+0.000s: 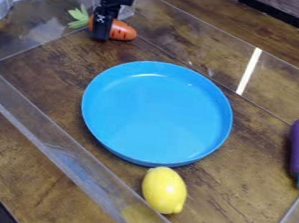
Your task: Move the carrot to the right side
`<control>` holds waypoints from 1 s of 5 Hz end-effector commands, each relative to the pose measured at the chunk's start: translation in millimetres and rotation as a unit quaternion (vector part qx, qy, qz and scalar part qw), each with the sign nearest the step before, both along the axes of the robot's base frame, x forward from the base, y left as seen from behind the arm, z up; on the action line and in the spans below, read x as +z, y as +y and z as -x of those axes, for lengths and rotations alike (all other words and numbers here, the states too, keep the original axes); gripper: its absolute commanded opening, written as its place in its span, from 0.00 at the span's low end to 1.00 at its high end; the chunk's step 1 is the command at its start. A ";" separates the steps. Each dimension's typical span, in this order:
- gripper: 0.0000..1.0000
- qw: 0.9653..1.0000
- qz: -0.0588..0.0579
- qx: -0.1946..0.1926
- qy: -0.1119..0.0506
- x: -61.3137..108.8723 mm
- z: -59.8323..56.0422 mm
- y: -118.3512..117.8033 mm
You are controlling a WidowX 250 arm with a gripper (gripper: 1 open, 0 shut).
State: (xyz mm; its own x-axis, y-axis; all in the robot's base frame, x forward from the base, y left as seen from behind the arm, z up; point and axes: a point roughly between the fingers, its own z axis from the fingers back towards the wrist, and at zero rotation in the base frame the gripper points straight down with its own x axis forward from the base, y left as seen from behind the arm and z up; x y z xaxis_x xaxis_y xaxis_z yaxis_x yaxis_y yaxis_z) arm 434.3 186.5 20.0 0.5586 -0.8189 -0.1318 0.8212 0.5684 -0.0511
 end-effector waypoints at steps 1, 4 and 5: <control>0.00 0.999 0.008 0.028 0.015 -15.4 -3.3 -8.7; 0.00 0.993 0.010 0.112 0.022 -14.6 -10.8 -11.7; 0.00 0.990 0.010 0.139 0.026 -14.3 -11.6 -14.7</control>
